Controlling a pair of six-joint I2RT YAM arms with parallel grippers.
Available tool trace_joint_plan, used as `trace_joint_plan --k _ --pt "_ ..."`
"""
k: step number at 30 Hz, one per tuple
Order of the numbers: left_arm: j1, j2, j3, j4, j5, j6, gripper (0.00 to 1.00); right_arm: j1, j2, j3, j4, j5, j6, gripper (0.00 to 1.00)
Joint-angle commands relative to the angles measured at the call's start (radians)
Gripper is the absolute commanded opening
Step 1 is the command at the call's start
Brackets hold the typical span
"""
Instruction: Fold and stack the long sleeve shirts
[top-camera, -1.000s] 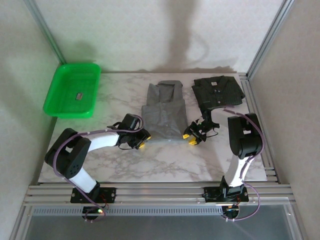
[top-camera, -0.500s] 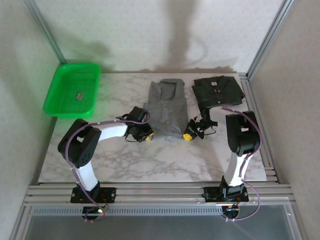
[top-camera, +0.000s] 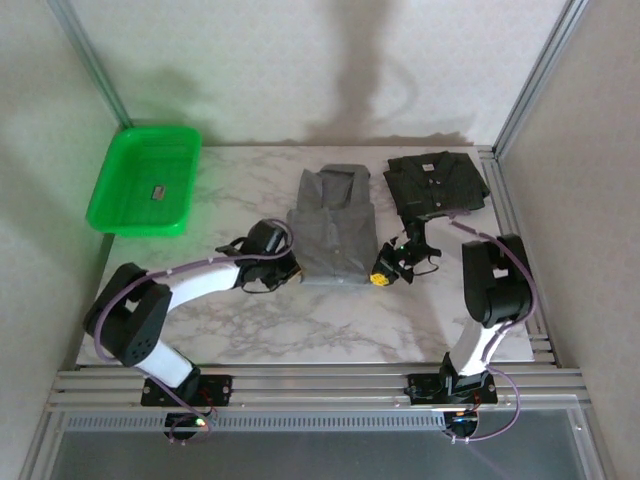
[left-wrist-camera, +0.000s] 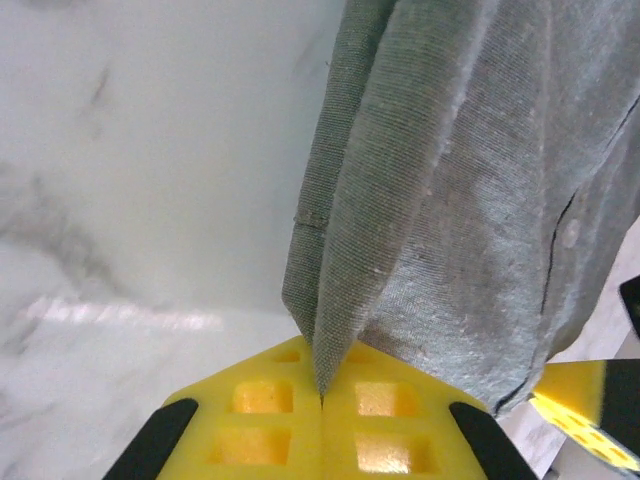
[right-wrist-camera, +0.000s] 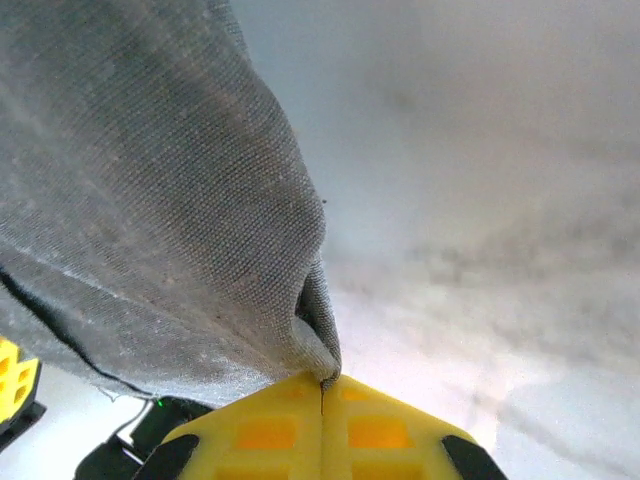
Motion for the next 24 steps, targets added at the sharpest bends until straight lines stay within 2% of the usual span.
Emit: trace_joint_plan --k 1,6,10,13,17,24 --pt "-0.008 -0.066 -0.041 -0.093 -0.001 -0.001 0.0 0.001 -0.079 -0.051 -0.161 0.007 -0.044 0.0" --pt "-0.051 -0.167 -0.035 -0.229 0.059 -0.008 0.0 0.024 -0.19 -0.107 -0.315 -0.057 -0.073 0.0" --pt "-0.063 -0.255 -0.015 -0.312 0.1 -0.041 0.0 0.088 -0.291 -0.158 -0.365 -0.108 -0.005 0.0" --pt "-0.058 -0.302 0.026 -0.355 0.14 -0.062 0.0 0.11 -0.365 -0.122 -0.4 -0.126 0.053 0.0" --pt "-0.035 -0.287 0.116 -0.412 0.196 -0.044 0.0 0.109 -0.386 -0.011 -0.483 -0.12 0.056 0.0" --pt "0.087 -0.163 0.329 -0.481 0.275 0.09 0.0 0.064 -0.325 0.147 -0.523 -0.148 0.029 0.0"
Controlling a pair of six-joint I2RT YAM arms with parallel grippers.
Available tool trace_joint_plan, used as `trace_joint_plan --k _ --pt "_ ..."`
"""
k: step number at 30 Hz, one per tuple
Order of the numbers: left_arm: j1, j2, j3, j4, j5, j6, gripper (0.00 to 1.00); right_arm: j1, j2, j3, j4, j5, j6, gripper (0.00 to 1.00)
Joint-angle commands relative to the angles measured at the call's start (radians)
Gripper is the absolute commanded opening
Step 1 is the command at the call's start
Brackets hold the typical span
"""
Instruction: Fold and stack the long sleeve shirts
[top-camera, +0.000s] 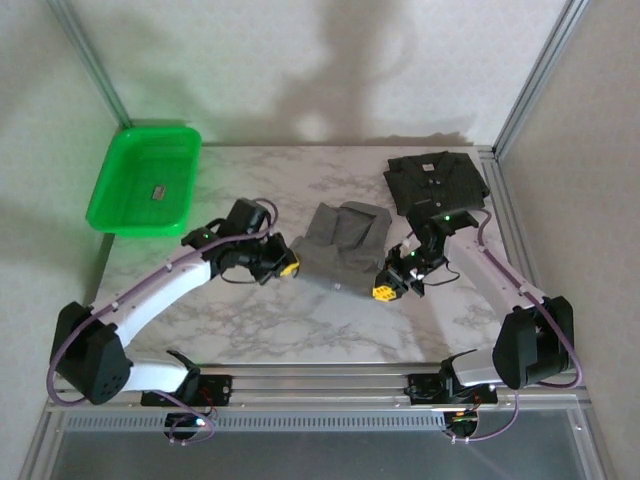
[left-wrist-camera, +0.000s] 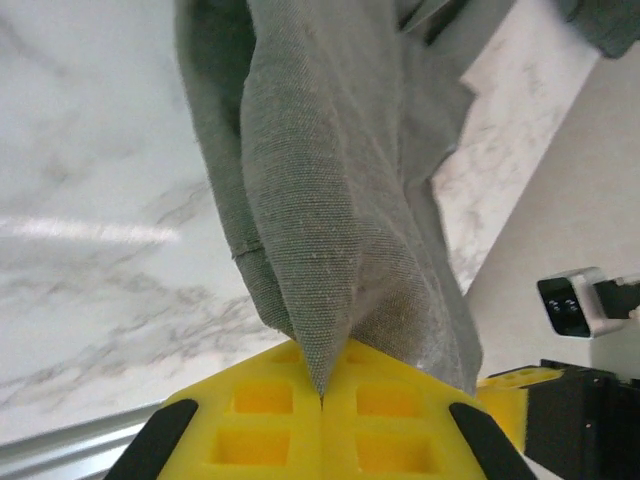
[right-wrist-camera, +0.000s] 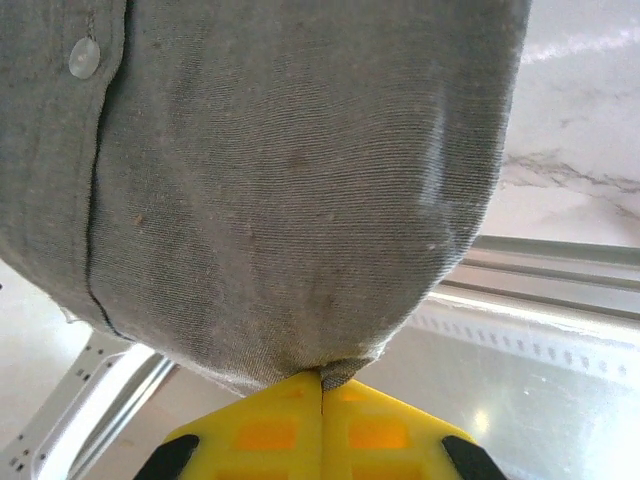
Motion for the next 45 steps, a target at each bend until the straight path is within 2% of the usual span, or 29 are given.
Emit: trace_joint_plan --k 1,9,15,22,33,45 --pt "0.049 0.06 0.103 -0.058 0.055 0.088 0.0 -0.03 0.042 0.075 -0.069 -0.037 -0.005 0.0" --pt "0.085 0.236 0.26 -0.045 0.12 0.197 0.0 -0.096 0.144 0.225 -0.085 -0.083 -0.043 0.0" --pt "0.112 0.311 0.353 -0.032 0.139 0.232 0.0 -0.139 0.205 0.322 -0.1 -0.11 -0.065 0.0" --pt "0.146 0.365 0.431 0.0 0.15 0.247 0.0 -0.183 0.258 0.38 -0.055 -0.133 -0.042 0.0" --pt "0.16 0.542 0.623 0.002 0.153 0.304 0.0 -0.248 0.385 0.469 0.0 -0.141 -0.042 0.0" --pt "0.181 0.697 0.817 -0.014 0.138 0.335 0.0 -0.279 0.526 0.594 0.044 -0.141 -0.025 0.0"
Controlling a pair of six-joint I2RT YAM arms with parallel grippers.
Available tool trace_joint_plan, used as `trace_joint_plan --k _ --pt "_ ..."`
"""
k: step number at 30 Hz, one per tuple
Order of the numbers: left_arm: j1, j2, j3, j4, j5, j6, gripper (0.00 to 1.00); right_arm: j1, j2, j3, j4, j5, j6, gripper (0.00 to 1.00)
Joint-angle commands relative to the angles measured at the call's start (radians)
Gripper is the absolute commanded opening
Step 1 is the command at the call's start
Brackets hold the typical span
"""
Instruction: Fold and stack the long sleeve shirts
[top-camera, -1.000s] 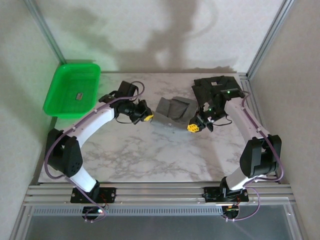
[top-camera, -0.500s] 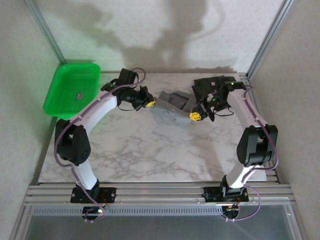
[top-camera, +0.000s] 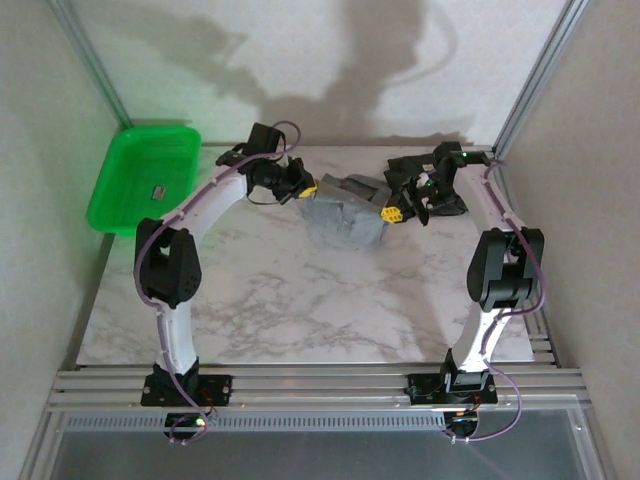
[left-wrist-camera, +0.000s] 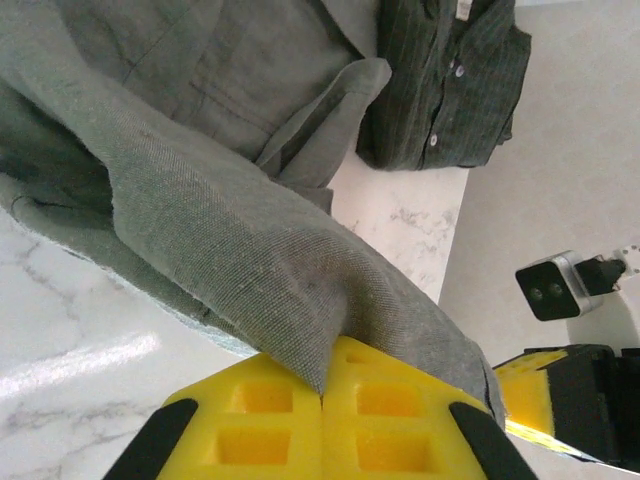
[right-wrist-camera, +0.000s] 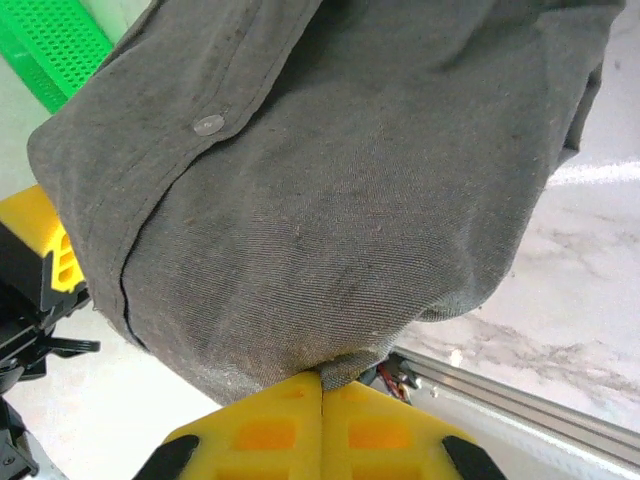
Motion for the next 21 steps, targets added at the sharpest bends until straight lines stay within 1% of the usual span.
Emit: trace_joint_plan --k 1,7,13,21 --pt "0.017 0.041 0.068 0.002 0.004 0.034 0.0 -0.021 0.04 0.039 0.002 -0.015 0.001 0.0" --pt "0.021 0.117 0.145 0.01 0.017 0.039 0.0 -0.048 0.111 0.086 0.004 -0.008 -0.015 0.0" --pt "0.021 0.192 0.219 0.043 0.025 0.015 0.0 -0.056 0.195 0.183 -0.002 -0.004 -0.022 0.0" --pt "0.032 0.297 0.325 0.042 0.031 0.01 0.0 -0.075 0.311 0.285 -0.003 -0.001 -0.024 0.0"
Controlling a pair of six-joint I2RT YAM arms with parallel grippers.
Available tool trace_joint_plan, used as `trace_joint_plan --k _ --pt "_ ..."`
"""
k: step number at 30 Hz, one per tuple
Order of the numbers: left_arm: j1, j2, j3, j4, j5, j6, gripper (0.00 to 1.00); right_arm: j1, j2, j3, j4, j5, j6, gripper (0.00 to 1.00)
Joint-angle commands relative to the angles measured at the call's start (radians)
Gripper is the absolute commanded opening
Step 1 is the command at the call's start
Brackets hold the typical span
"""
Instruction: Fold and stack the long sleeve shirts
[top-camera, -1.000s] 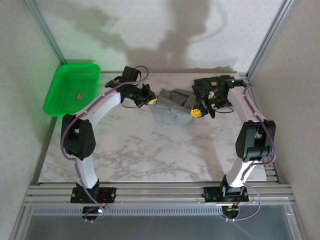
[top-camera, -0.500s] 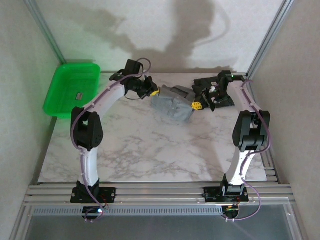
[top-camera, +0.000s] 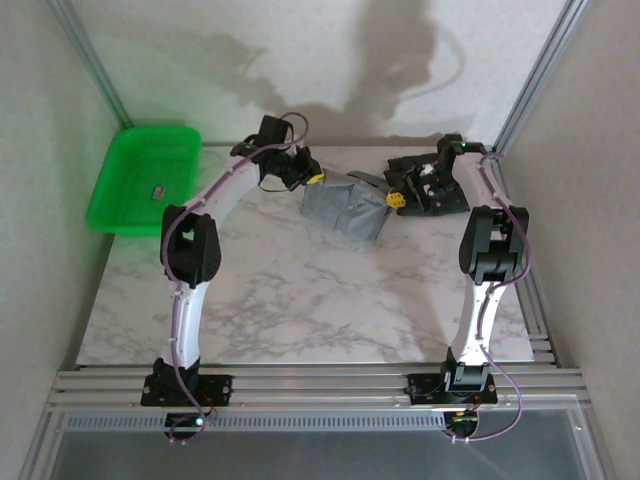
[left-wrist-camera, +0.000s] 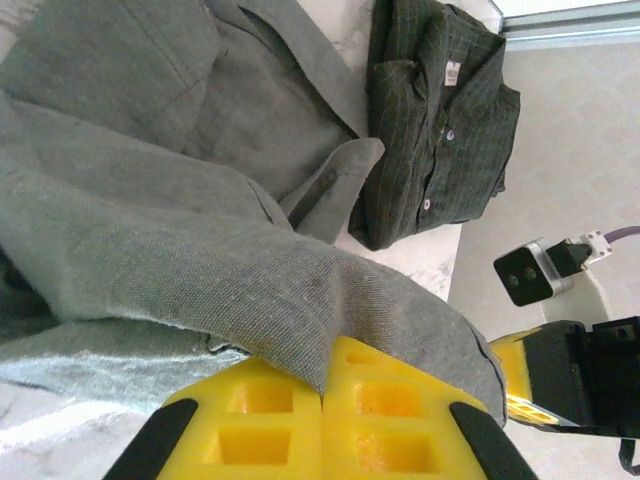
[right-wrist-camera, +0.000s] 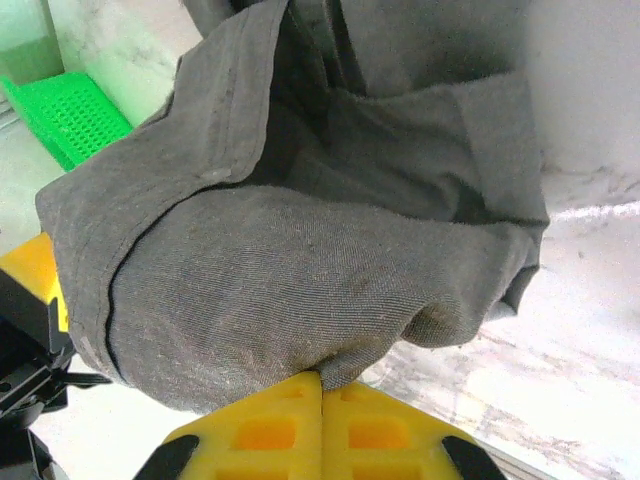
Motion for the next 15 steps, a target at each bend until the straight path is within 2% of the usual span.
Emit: trace_joint_plan --k 1,15 --pt "0.016 0.053 0.067 0.015 0.013 -0.003 0.0 -0.018 0.051 0.049 -0.017 0.002 -0.021 0.0" --pt "0.037 0.226 0.242 0.067 0.044 -0.052 0.0 -0.039 0.251 0.264 -0.051 0.034 -0.035 0.02"
